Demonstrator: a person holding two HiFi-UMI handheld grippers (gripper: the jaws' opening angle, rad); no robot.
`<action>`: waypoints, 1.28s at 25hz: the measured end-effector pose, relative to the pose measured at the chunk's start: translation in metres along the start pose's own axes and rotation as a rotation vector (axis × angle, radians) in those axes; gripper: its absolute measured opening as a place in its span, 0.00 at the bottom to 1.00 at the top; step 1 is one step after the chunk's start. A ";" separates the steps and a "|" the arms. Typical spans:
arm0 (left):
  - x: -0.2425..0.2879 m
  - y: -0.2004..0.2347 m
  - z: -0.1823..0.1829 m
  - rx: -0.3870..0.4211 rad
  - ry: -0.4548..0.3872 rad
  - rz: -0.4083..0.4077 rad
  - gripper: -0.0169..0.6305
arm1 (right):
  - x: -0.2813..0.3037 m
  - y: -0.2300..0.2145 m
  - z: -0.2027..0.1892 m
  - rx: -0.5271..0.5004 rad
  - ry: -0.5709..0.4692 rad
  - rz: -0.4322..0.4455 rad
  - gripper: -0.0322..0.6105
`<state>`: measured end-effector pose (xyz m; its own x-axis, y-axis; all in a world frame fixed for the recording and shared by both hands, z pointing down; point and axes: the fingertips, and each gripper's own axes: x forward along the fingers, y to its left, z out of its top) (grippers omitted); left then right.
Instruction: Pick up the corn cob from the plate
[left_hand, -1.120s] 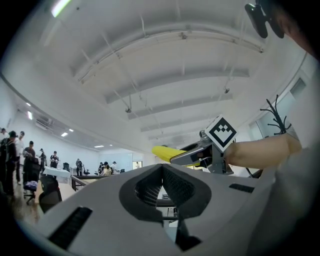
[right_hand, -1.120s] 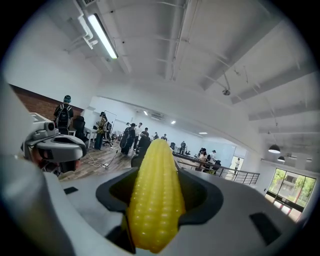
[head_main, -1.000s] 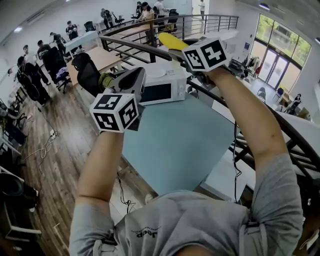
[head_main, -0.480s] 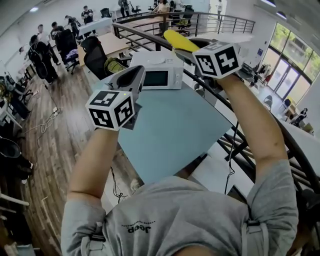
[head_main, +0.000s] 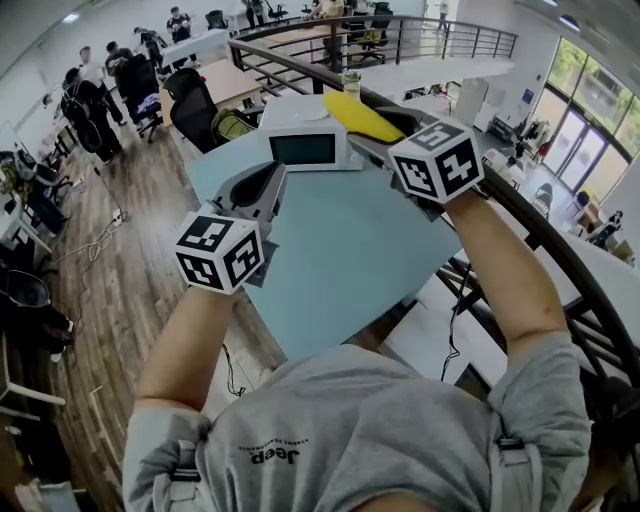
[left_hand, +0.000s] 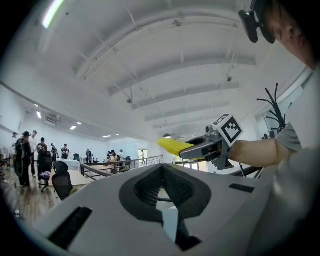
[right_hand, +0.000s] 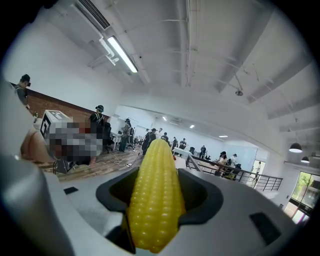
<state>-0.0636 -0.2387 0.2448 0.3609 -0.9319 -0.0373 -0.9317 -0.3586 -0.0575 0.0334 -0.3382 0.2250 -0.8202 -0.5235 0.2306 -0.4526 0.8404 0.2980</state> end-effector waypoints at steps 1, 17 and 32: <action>-0.001 -0.001 -0.004 -0.003 0.006 -0.008 0.05 | 0.000 0.005 -0.006 0.006 0.003 0.006 0.44; -0.024 0.052 -0.120 -0.096 0.140 -0.184 0.05 | 0.042 0.072 -0.115 0.225 0.095 -0.038 0.44; -0.062 0.075 -0.200 -0.210 0.220 -0.283 0.05 | 0.057 0.152 -0.181 0.348 0.199 -0.071 0.44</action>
<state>-0.1633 -0.2191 0.4423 0.6083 -0.7761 0.1661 -0.7929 -0.5849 0.1711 -0.0194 -0.2656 0.4518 -0.7146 -0.5698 0.4059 -0.6249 0.7807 -0.0043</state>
